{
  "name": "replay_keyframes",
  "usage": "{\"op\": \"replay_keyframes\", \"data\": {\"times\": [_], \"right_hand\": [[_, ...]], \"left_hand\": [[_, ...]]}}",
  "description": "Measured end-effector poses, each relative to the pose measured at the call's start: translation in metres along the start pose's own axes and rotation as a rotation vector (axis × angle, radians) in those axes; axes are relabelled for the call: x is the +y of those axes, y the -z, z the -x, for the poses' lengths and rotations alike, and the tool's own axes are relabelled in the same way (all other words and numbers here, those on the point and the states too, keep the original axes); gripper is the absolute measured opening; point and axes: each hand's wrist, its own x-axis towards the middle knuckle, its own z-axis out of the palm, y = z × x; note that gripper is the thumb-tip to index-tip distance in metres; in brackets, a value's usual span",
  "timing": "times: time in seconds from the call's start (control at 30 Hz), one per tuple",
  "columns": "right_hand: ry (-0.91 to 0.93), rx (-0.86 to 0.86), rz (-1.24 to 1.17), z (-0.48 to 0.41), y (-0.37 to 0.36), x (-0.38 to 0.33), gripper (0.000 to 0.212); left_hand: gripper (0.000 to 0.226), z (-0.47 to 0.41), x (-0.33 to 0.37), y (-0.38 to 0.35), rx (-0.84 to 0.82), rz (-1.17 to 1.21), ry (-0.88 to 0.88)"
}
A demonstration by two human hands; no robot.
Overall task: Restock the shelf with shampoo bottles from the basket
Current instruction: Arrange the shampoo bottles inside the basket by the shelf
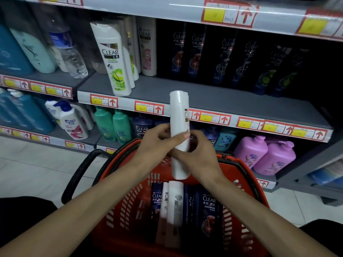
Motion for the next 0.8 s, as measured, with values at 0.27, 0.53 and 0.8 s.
{"op": "replay_keyframes", "data": {"times": [0.27, 0.53, 0.8], "right_hand": [[0.02, -0.072, -0.196, -0.009, 0.005, -0.016, 0.052], [-0.022, -0.271, -0.272, -0.028, 0.007, -0.03, 0.039], [0.109, -0.135, -0.223, -0.074, -0.015, -0.052, 0.035]], "left_hand": [[0.026, -0.008, 0.008, 0.024, 0.043, 0.238, -0.014], [0.033, -0.02, 0.02, 0.035, 0.06, 0.357, -0.008], [0.024, -0.053, 0.044, 0.051, 0.11, 0.208, -0.176]]}}
